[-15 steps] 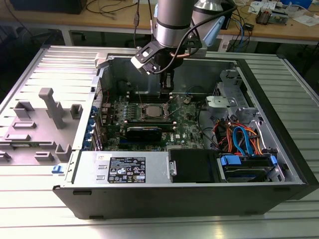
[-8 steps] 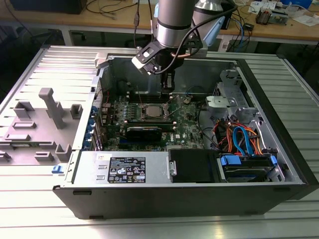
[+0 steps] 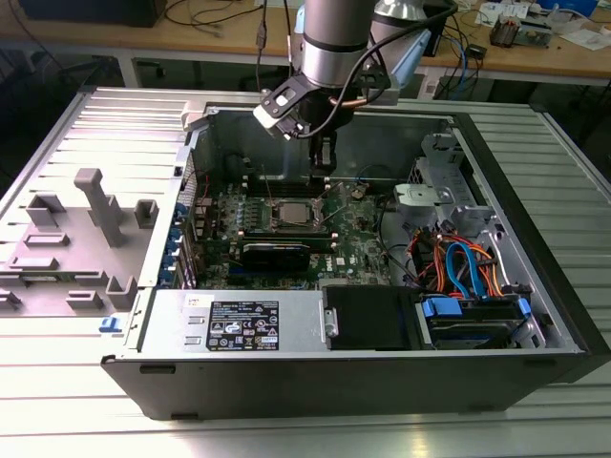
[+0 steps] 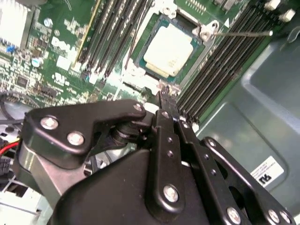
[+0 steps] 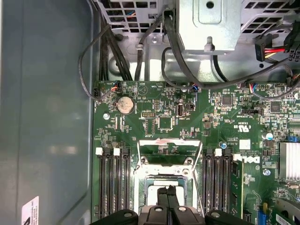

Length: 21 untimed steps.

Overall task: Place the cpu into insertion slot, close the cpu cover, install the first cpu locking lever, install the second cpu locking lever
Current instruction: 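Close the cpu cover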

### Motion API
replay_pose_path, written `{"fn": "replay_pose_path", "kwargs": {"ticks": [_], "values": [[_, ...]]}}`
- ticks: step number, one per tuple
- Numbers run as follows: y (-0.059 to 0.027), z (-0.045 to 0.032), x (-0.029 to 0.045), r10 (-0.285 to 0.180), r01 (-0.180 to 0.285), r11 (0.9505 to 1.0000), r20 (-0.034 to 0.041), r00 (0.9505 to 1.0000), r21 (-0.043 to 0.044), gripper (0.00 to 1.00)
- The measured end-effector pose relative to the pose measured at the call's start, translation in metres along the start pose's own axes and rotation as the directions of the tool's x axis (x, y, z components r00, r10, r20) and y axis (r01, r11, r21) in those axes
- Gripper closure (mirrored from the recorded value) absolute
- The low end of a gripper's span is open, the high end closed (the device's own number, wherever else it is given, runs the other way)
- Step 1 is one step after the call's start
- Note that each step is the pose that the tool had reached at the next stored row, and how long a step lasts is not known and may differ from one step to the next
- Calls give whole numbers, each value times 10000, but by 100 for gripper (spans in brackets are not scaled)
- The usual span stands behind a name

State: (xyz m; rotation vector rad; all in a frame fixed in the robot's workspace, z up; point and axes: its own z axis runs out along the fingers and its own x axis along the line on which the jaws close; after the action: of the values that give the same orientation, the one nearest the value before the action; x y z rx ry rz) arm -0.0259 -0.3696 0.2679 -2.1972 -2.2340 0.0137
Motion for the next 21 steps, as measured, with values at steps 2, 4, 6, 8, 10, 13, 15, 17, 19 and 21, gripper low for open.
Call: {"fn": "replay_pose_path", "kwargs": {"ticks": [2, 4, 6, 8, 10, 13, 15, 17, 19, 21], "values": [[38, -2, -1, 0, 0, 10000, 3, 10000, -24, 89], [74, -2, -1, 1, -1, 10000, 3, 10000, -81, 89], [120, -2, -2, 1, -1, 9999, 4, 10000, -137, 89], [180, -3, -3, 0, 0, 9998, 4, 10000, -193, 89], [247, -4, -4, 4, -4, 9998, 5, 10000, -212, 89], [334, -4, -5, 10, -10, 9997, 6, 10000, -242, 89], [387, -5, -5, 25, -25, 9997, 10, 10000, -255, 89], [460, -7, -4, 43, -42, 9997, 14, 10000, -258, 89], [489, -6, -4, 48, -48, 9997, 13, 10000, -259, 89], [490, -7, -4, 50, -49, 9997, 13, 10000, -258, 89]]}}
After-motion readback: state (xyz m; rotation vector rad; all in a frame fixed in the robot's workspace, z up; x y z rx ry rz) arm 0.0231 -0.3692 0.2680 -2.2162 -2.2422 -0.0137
